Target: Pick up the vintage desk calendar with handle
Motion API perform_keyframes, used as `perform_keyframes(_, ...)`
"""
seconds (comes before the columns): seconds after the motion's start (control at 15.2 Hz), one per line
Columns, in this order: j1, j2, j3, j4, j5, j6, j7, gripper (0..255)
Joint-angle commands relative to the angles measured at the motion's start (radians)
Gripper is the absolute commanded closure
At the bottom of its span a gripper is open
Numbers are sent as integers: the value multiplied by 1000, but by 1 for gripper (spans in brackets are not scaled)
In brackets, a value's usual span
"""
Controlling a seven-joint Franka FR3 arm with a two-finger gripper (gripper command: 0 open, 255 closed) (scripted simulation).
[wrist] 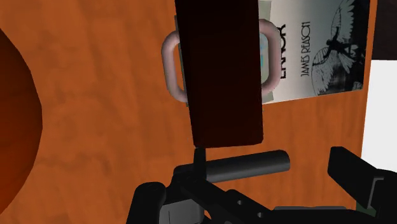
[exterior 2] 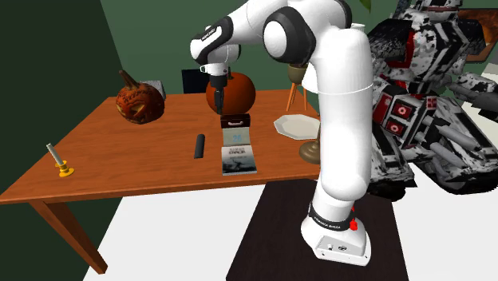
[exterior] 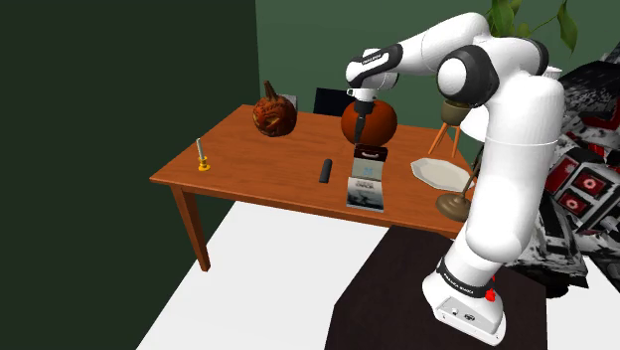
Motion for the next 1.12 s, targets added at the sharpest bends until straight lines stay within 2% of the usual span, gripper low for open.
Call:
perform_keyframes(0.0,-32,74,5,64,35,-17,-57,0)
perform_keyframes(0.59,-39,115,17,16,61,66,-78,0)
perform_keyframes(0.66,-39,116,18,17,61,66,-78,255)
perform_keyframes(1.06,-39,115,17,16,61,66,-78,255)
